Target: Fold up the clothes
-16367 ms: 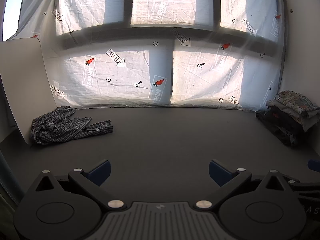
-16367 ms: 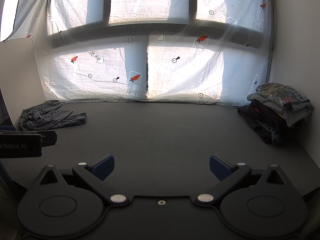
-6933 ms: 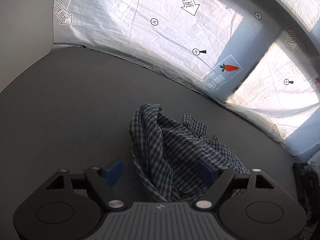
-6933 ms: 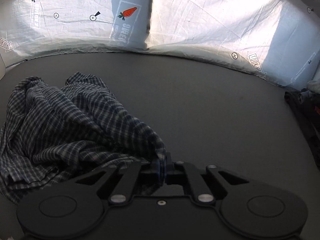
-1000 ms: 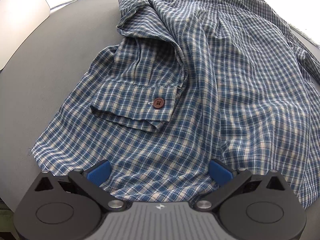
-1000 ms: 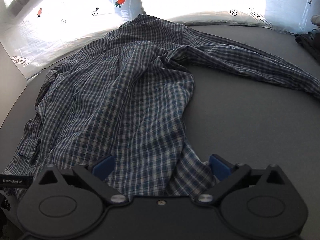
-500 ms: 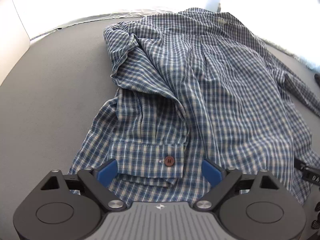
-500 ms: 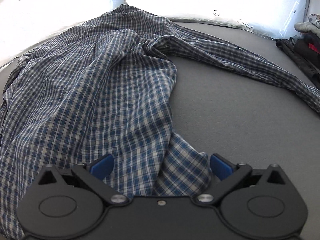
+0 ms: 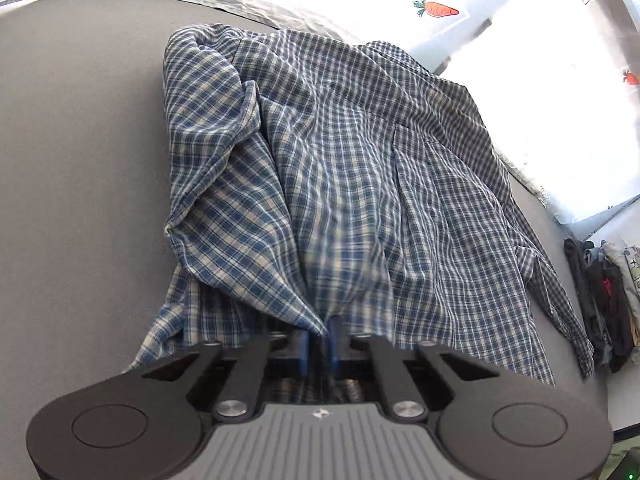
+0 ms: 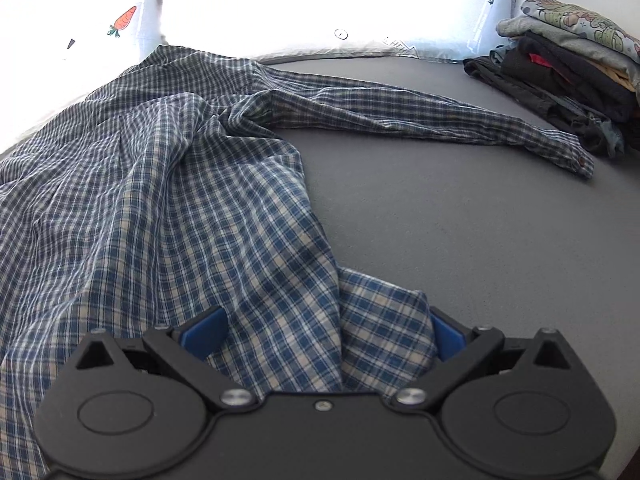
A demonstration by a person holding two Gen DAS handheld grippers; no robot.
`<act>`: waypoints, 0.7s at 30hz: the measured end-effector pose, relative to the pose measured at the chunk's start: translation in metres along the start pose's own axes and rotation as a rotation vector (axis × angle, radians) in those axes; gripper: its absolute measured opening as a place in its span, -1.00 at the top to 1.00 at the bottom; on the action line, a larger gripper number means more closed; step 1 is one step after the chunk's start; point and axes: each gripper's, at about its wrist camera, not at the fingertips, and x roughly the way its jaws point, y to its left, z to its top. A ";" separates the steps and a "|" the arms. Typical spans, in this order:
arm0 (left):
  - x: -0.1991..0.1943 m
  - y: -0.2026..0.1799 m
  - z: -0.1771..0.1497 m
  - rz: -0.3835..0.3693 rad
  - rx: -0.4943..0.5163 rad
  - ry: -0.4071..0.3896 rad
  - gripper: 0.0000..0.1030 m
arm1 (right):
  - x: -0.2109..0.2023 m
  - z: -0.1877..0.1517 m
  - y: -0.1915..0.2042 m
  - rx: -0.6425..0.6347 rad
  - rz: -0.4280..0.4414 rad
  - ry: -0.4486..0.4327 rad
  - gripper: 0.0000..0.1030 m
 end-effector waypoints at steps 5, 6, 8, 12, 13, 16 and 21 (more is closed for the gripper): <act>-0.054 0.046 0.028 0.033 -0.050 -0.114 0.96 | 0.001 0.003 0.003 0.025 -0.021 0.029 -1.00; -0.068 0.056 0.035 0.058 -0.048 -0.149 0.96 | 0.001 0.003 0.003 0.030 -0.025 0.030 -1.00; -0.100 0.077 0.053 0.130 -0.037 -0.234 0.96 | 0.001 0.004 0.005 0.043 -0.036 0.032 -1.00; -0.146 0.106 0.105 0.350 0.078 -0.403 0.97 | 0.003 0.005 0.009 0.067 -0.057 0.042 -1.00; -0.153 0.109 0.119 0.403 0.114 -0.441 0.96 | 0.003 0.006 0.009 0.068 -0.058 0.044 -1.00; -0.171 0.107 0.149 0.535 0.208 -0.553 0.95 | 0.004 0.007 0.009 0.067 -0.057 0.053 -1.00; -0.154 0.103 0.160 0.704 0.203 -0.538 0.48 | 0.004 0.008 0.008 0.069 -0.055 0.063 -1.00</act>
